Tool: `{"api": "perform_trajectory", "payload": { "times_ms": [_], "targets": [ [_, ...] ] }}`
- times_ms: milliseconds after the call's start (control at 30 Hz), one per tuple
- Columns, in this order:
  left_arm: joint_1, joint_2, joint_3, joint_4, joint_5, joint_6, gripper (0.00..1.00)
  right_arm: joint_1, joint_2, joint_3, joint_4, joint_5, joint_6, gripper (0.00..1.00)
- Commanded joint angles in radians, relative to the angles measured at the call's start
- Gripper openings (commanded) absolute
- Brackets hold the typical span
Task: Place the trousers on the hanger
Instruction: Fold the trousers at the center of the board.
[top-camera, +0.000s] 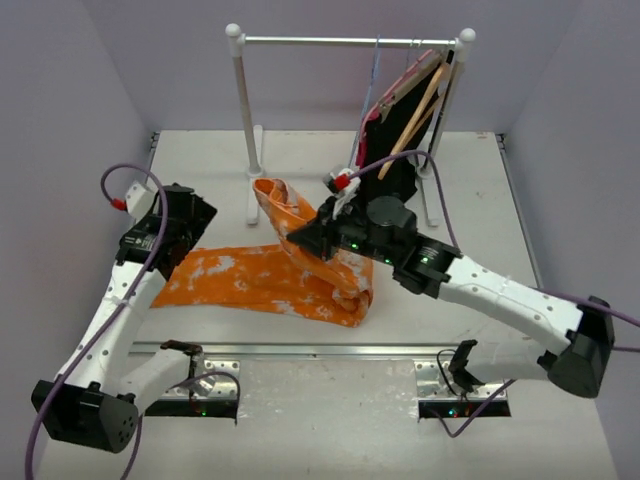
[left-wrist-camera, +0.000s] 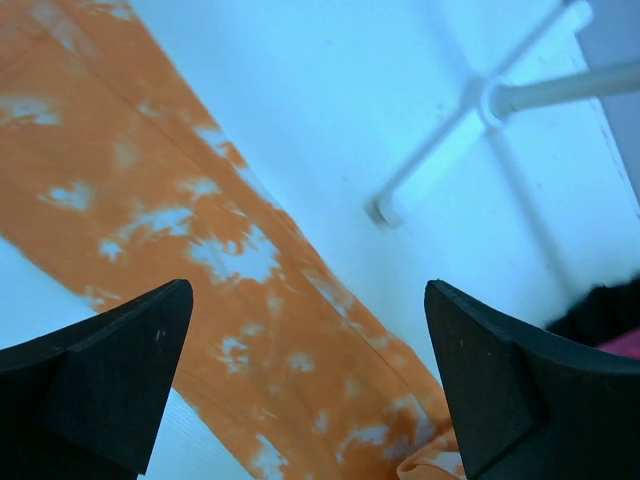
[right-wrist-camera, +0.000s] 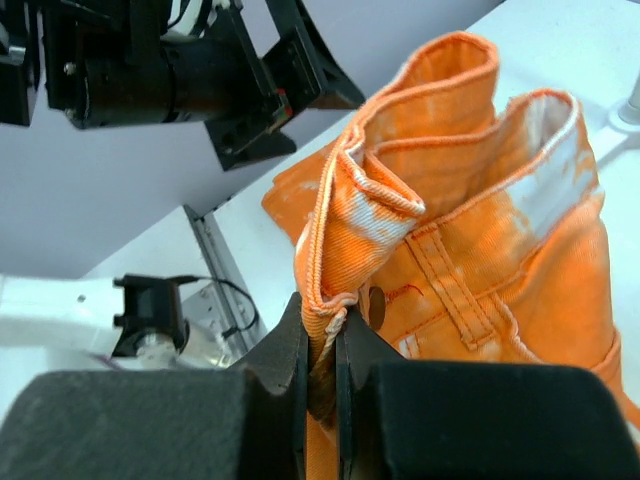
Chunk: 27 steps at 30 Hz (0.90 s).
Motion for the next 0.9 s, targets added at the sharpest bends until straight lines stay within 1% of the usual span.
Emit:
{"api": "perform_trajectory", "payload": {
  "times_ms": [0, 100, 167, 200, 267, 333, 400, 433, 467, 500, 567, 633, 733, 800, 833, 867],
  "targets": [
    [0.106, 0.012, -0.065, -0.051, 0.077, 0.077, 1.0, 0.084, 0.177, 0.152, 0.253, 0.19, -0.063, 0.0],
    [0.147, -0.017, -0.105, -0.067, 0.076, 0.091, 1.0, 0.136, 0.342, 0.272, 0.287, 0.279, -0.104, 0.0],
    [0.16, -0.049, -0.095, -0.084, 0.036, 0.095, 1.0, 0.149, 0.414, 0.339, 0.282, 0.314, -0.111, 0.0],
    [0.188, -0.087, -0.07, -0.105, 0.004, 0.101, 1.0, 0.156, 0.466, 0.388, 0.278, 0.335, -0.113, 0.0],
    [0.208, -0.128, -0.034, -0.127, -0.033, 0.115, 1.0, 0.174, 0.527, 0.453, 0.278, 0.336, -0.131, 0.0],
    [0.219, -0.143, 0.002, -0.175, -0.064, 0.107, 1.0, 0.191, 0.593, 0.538, 0.234, 0.302, -0.158, 0.0],
    [0.225, -0.16, 0.062, -0.262, -0.14, 0.058, 1.0, 0.223, 0.705, 0.684, 0.196, 0.264, -0.195, 0.0],
    [0.225, -0.172, 0.08, -0.287, -0.199, 0.039, 1.0, 0.237, 0.738, 0.743, 0.18, 0.262, -0.205, 0.0],
    [0.225, -0.19, 0.1, -0.311, -0.204, 0.021, 1.0, 0.238, 0.77, 0.746, 0.18, 0.264, -0.209, 0.0],
    [0.225, -0.209, 0.134, -0.331, -0.281, 0.004, 1.0, 0.242, 0.796, 0.789, 0.169, 0.265, -0.205, 0.0],
    [0.223, -0.264, 0.166, -0.363, -0.366, -0.022, 1.0, 0.242, 0.853, 0.823, 0.183, 0.256, -0.186, 0.0],
    [0.225, -0.292, 0.203, -0.345, -0.377, 0.009, 1.0, 0.242, 0.893, 0.869, 0.182, 0.229, -0.174, 0.0],
    [0.225, -0.342, 0.235, -0.264, -0.318, 0.099, 1.0, 0.244, 1.003, 1.01, 0.171, 0.157, -0.154, 0.0],
    [0.223, -0.395, 0.243, -0.228, -0.314, 0.132, 1.0, 0.244, 1.045, 1.052, 0.171, 0.118, -0.148, 0.0],
    [0.223, -0.412, 0.248, -0.223, -0.321, 0.14, 1.0, 0.244, 1.081, 1.077, 0.167, 0.073, -0.149, 0.0],
    [0.221, -0.428, 0.252, -0.222, -0.329, 0.146, 1.0, 0.244, 1.115, 1.1, 0.164, 0.033, -0.148, 0.02]
  ]
}}
